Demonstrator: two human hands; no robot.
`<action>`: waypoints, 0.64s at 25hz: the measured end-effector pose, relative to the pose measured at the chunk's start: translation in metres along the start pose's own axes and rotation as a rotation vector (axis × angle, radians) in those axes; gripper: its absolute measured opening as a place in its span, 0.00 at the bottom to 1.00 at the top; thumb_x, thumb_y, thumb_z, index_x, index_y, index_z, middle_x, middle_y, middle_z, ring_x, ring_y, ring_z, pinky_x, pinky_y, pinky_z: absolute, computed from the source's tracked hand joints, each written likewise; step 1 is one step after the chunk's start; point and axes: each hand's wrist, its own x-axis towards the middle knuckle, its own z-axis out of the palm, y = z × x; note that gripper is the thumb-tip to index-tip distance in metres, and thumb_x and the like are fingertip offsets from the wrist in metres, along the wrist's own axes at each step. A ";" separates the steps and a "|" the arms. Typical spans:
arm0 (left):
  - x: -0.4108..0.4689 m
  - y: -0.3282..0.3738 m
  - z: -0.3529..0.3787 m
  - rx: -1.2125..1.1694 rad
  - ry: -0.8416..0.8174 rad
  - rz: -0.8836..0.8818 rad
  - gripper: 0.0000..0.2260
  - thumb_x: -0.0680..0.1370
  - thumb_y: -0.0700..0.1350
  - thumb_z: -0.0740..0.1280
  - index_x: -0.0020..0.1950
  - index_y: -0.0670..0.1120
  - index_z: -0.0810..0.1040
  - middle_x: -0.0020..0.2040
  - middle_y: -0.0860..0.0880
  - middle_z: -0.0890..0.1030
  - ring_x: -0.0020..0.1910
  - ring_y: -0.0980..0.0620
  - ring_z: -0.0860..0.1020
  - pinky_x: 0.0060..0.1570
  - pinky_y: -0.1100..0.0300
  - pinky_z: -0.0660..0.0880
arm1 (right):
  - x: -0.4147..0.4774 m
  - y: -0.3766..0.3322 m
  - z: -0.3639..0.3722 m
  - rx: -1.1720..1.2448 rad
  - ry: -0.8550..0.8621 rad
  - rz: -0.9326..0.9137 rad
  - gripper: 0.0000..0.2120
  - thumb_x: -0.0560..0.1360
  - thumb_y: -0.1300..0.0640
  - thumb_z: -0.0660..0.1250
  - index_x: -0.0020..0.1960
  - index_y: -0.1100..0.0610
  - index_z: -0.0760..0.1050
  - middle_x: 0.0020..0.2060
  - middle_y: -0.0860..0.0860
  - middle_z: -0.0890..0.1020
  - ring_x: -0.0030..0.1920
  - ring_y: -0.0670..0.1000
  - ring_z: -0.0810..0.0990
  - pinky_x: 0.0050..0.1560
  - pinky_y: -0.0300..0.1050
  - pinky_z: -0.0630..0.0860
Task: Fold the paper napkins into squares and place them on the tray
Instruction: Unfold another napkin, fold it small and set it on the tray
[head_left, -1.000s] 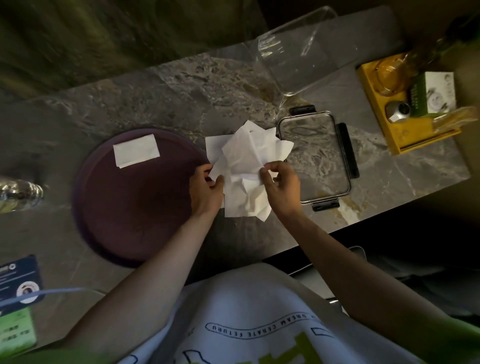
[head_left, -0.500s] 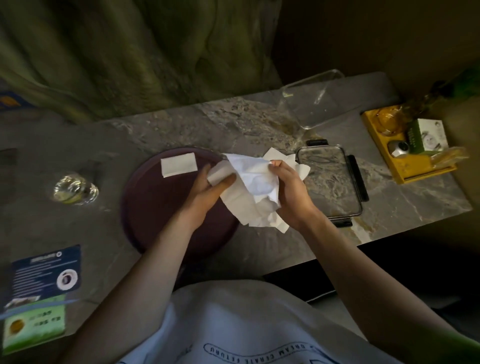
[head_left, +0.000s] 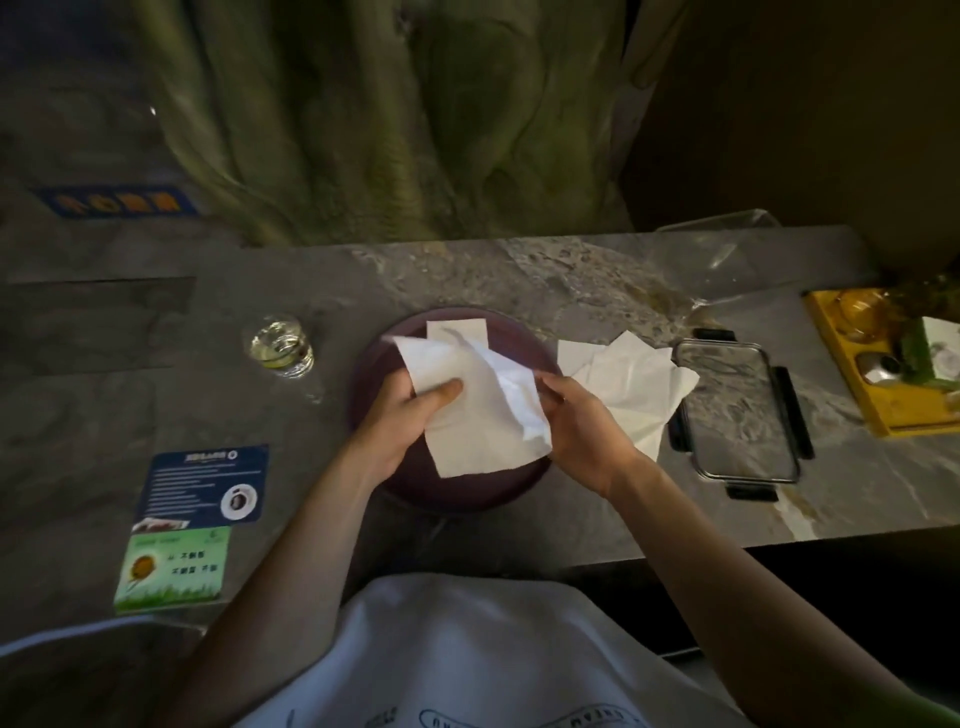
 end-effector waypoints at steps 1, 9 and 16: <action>-0.004 0.002 -0.008 0.037 -0.019 0.021 0.08 0.76 0.39 0.69 0.51 0.50 0.81 0.49 0.52 0.86 0.52 0.52 0.83 0.55 0.53 0.77 | 0.001 0.001 0.007 -0.078 0.015 0.040 0.18 0.80 0.49 0.60 0.62 0.57 0.79 0.55 0.56 0.83 0.53 0.55 0.82 0.52 0.47 0.77; -0.029 0.019 -0.044 0.085 -0.144 0.047 0.09 0.76 0.39 0.68 0.54 0.49 0.80 0.50 0.52 0.85 0.50 0.54 0.82 0.50 0.58 0.79 | 0.014 -0.001 0.049 -0.278 0.007 0.032 0.18 0.75 0.50 0.71 0.63 0.53 0.77 0.57 0.51 0.84 0.60 0.53 0.81 0.61 0.55 0.78; -0.032 0.012 -0.074 -0.123 0.119 0.006 0.05 0.78 0.45 0.67 0.50 0.48 0.82 0.48 0.50 0.86 0.51 0.50 0.82 0.56 0.51 0.77 | 0.023 -0.006 0.048 -0.231 0.079 -0.124 0.08 0.78 0.63 0.66 0.54 0.62 0.81 0.48 0.57 0.86 0.48 0.54 0.85 0.50 0.51 0.82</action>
